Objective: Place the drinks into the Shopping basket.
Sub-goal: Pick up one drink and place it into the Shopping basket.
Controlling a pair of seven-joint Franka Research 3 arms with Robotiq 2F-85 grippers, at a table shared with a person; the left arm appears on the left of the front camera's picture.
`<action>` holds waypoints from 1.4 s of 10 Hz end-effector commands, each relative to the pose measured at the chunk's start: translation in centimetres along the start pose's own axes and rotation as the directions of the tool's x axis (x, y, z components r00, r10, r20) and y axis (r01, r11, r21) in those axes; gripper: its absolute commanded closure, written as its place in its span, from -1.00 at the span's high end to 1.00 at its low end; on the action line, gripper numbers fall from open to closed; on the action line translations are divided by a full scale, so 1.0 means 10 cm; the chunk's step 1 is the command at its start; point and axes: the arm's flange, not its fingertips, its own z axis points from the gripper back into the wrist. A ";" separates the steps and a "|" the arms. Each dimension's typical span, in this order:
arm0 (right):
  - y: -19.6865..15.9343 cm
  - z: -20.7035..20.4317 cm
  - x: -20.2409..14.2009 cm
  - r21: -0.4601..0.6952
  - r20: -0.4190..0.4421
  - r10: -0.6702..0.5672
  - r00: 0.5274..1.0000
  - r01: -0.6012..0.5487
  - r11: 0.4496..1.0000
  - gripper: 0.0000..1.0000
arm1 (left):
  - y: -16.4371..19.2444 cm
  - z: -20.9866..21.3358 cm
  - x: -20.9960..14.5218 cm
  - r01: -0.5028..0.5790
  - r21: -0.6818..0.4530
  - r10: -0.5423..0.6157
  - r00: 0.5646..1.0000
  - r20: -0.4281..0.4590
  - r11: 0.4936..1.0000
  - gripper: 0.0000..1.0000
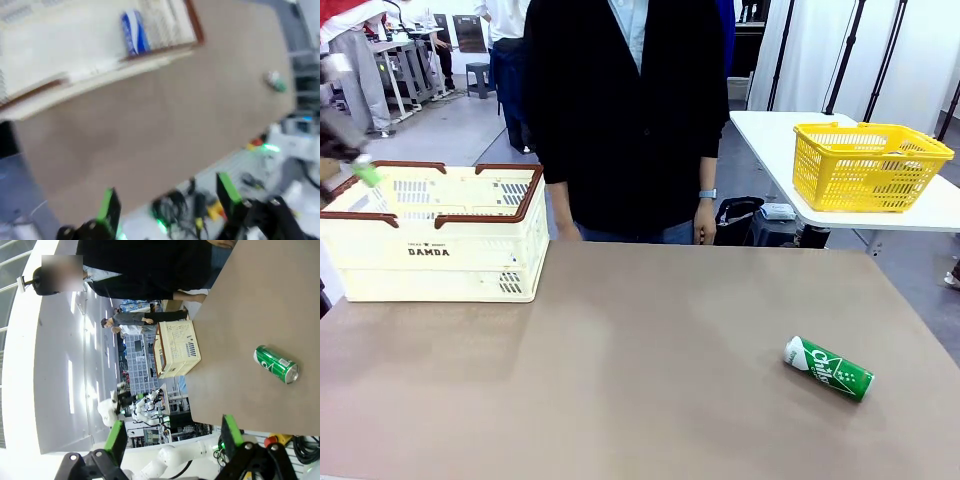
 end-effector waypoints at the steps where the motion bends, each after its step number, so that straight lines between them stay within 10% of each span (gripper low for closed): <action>1: 0.04 0.02 0.02 0.024 0.008 0.018 1.000 -0.018 1.000 1.00 | 0.45 0.11 -0.44 -0.139 -0.319 0.171 0.983 0.072 0.937 1.00; 5: 0.04 0.02 0.02 0.024 0.008 0.018 1.000 -0.018 1.000 1.00 | 1.76 0.13 -0.87 -0.033 -0.860 0.401 0.893 0.203 0.509 1.00; 6: 0.04 0.02 0.02 0.024 0.008 0.018 1.000 -0.018 1.000 1.00 | 1.87 -0.02 -0.77 0.001 -0.864 0.302 0.937 0.177 0.504 1.00; 7: 0.04 0.02 0.02 0.024 0.008 0.018 1.000 -0.018 1.000 1.00 | 1.49 0.18 -1.15 -0.095 -0.694 0.324 0.923 0.207 0.713 1.00; 14: 0.04 0.02 0.02 0.024 0.008 0.018 1.000 -0.018 1.000 1.00 | 1.49 0.18 -1.15 -0.095 -0.694 0.324 0.923 0.207 0.713 1.00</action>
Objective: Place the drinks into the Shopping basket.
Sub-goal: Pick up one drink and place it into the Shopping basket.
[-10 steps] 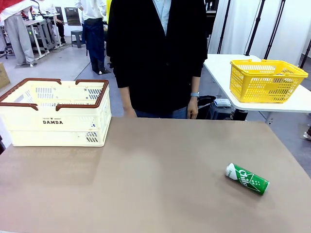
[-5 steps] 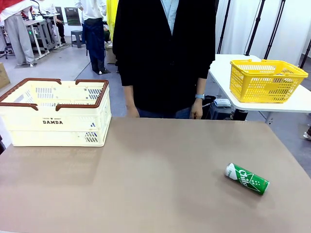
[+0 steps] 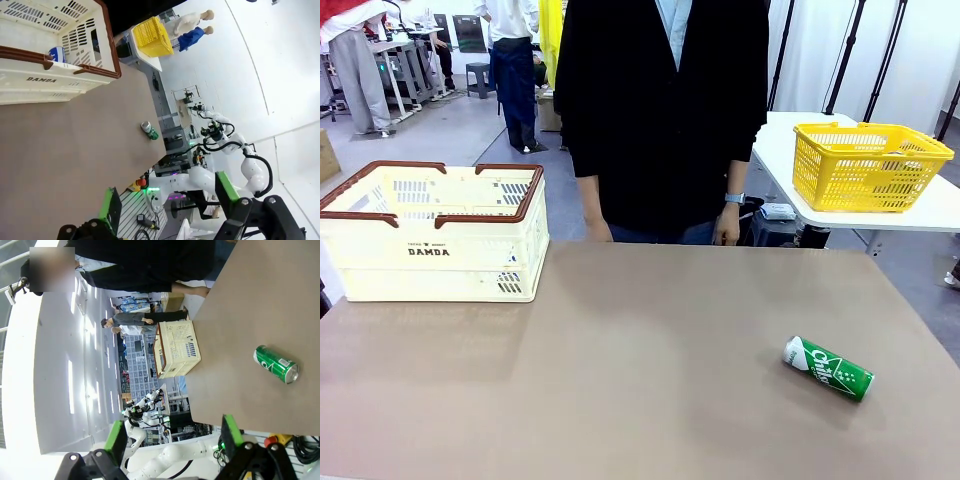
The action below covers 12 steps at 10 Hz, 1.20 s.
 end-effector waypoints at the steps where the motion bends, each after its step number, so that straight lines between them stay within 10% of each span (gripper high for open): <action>1: 0.04 0.01 0.02 0.024 0.006 0.018 1.000 -0.018 1.000 1.00 | 0.00 -0.01 -0.04 -0.011 0.001 0.011 1.000 -0.003 1.000 1.00; 5: 0.00 0.00 0.00 0.000 0.000 0.000 1.000 0.000 1.000 1.00 | 0.00 -0.01 -0.04 -0.011 0.001 0.011 1.000 -0.003 1.000 1.00; 7: 0.40 -0.55 -0.21 -0.221 -0.118 0.104 0.988 -0.128 0.967 1.00 | 0.00 -0.01 -0.04 -0.011 0.001 0.011 1.000 -0.003 1.000 1.00; 12: 0.31 -2.39 -0.58 -0.655 -0.394 0.165 0.904 -0.402 0.640 1.00 | 0.00 -0.01 -0.04 -0.011 0.001 0.011 1.000 -0.003 1.000 1.00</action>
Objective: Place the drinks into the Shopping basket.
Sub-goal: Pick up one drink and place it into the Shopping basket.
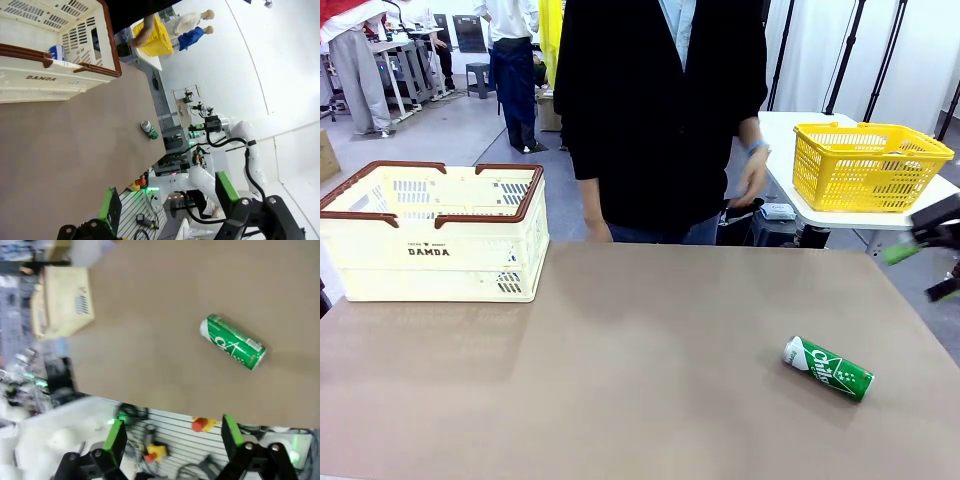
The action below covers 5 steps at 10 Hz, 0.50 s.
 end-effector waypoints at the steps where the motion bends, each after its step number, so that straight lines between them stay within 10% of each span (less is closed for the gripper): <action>1: 0.10 -0.70 -0.09 -0.200 -0.077 0.103 0.992 -0.116 0.973 1.00 | -0.01 0.00 -0.03 -0.008 0.001 0.008 1.000 -0.001 1.000 1.00; 5: 0.11 -0.84 -0.10 -0.279 -0.059 0.197 0.979 -0.205 0.938 1.00 | -0.01 0.00 -0.03 -0.008 0.001 0.008 1.000 -0.001 1.000 1.00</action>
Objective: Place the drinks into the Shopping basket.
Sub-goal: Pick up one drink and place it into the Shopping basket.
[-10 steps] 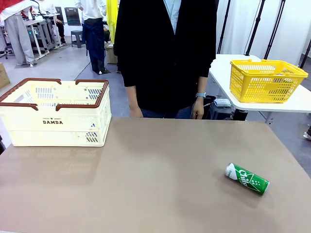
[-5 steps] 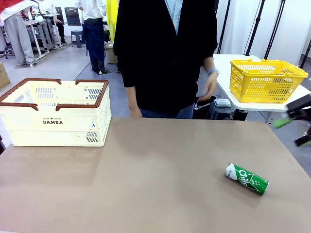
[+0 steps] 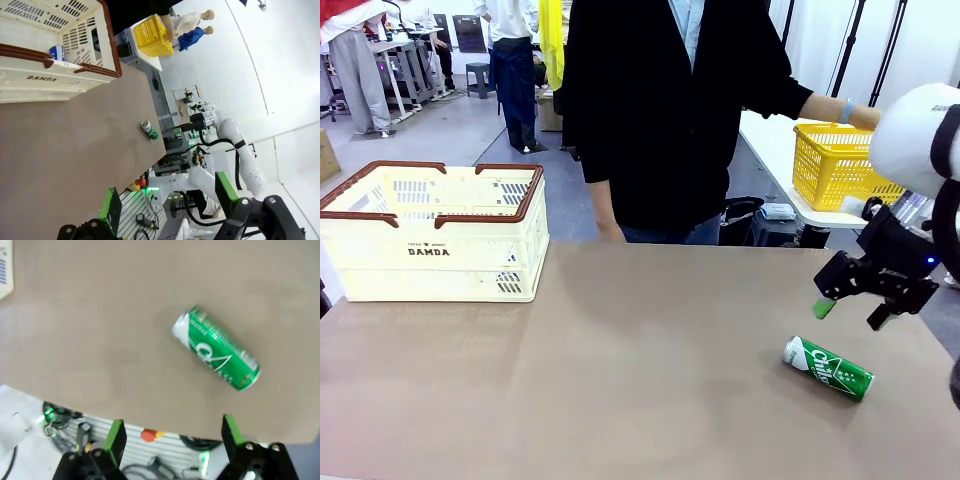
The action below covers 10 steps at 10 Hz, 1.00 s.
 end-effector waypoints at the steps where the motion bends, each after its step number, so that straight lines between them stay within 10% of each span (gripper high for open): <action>1: 0.04 -0.03 -0.03 0.020 -0.029 -0.017 0.999 0.017 1.000 1.00 | -0.01 0.00 -0.03 -0.007 0.001 0.007 1.000 -0.001 1.000 1.00; 6: 0.01 -0.03 -0.03 0.007 -0.024 -0.003 1.000 0.003 1.000 1.00 | -0.01 0.00 -0.03 -0.007 0.001 0.007 1.000 -0.001 1.000 1.00; 7: -0.05 -0.06 0.12 0.002 -0.049 0.141 0.989 -0.141 0.990 1.00 | -0.01 0.00 -0.03 -0.007 0.001 0.007 1.000 -0.001 1.000 1.00; 8: -0.09 -0.08 0.24 0.036 -0.150 0.478 0.866 -0.478 0.878 1.00 | -0.01 0.00 -0.03 -0.007 0.001 0.007 1.000 -0.001 1.000 1.00; 10: -0.18 -0.15 0.24 0.087 -0.197 0.785 0.587 -0.787 0.611 1.00 | -0.01 0.00 -0.03 -0.007 0.001 0.007 1.000 -0.001 1.000 1.00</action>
